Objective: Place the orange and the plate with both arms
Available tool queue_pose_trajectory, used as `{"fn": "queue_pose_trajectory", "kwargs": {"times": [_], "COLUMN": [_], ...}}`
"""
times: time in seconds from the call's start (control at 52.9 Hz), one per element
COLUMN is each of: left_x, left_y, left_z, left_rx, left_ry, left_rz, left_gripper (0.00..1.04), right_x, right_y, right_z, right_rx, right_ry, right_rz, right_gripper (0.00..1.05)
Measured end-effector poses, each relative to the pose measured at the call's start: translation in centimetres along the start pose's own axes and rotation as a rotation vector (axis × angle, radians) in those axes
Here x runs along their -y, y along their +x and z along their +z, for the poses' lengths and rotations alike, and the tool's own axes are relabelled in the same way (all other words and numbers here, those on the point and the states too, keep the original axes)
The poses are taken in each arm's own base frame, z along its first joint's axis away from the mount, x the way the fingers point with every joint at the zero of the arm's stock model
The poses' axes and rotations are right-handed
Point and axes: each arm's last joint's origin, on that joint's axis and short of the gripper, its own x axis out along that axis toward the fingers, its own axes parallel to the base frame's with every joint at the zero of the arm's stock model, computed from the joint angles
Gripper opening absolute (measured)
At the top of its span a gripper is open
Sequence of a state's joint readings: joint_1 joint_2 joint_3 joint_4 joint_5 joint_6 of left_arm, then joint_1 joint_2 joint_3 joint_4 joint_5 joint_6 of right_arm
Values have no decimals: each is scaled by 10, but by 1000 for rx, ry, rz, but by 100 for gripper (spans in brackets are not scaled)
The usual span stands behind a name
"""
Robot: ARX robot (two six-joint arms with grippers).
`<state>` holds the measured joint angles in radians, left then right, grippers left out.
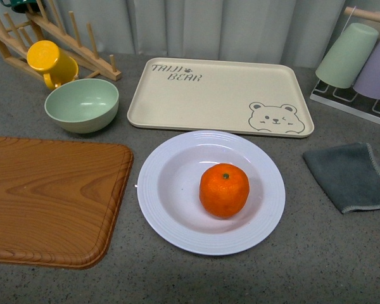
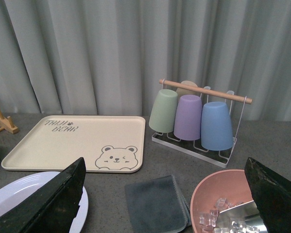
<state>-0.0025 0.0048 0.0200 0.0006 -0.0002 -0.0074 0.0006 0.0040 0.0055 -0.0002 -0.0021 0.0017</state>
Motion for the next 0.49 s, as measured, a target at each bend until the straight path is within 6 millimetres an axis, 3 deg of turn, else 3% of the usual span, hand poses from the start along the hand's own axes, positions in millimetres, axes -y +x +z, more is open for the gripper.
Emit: {"fn": "queue_pose_trajectory", "kwargs": {"times": [0.038,0.17,0.284,0.492], "left_x": [0,0,0,0], "left_y": [0,0,0,0], "left_z": [0,0,0,0], "left_rx": [0,0,0,1], "left_ry": [0,2,2,2], "left_rz": [0,0,0,0], "left_gripper": [100,98,98,98], "right_x": [0,0,-1,-5], "right_y": [0,0,4,55], "right_z": [0,0,-2,6], "right_rx": [0,0,-164,-270], "right_ry": [0,0,-8,57], "right_rz": [0,0,-42,97], "right_gripper": [96,96,96,96]}}
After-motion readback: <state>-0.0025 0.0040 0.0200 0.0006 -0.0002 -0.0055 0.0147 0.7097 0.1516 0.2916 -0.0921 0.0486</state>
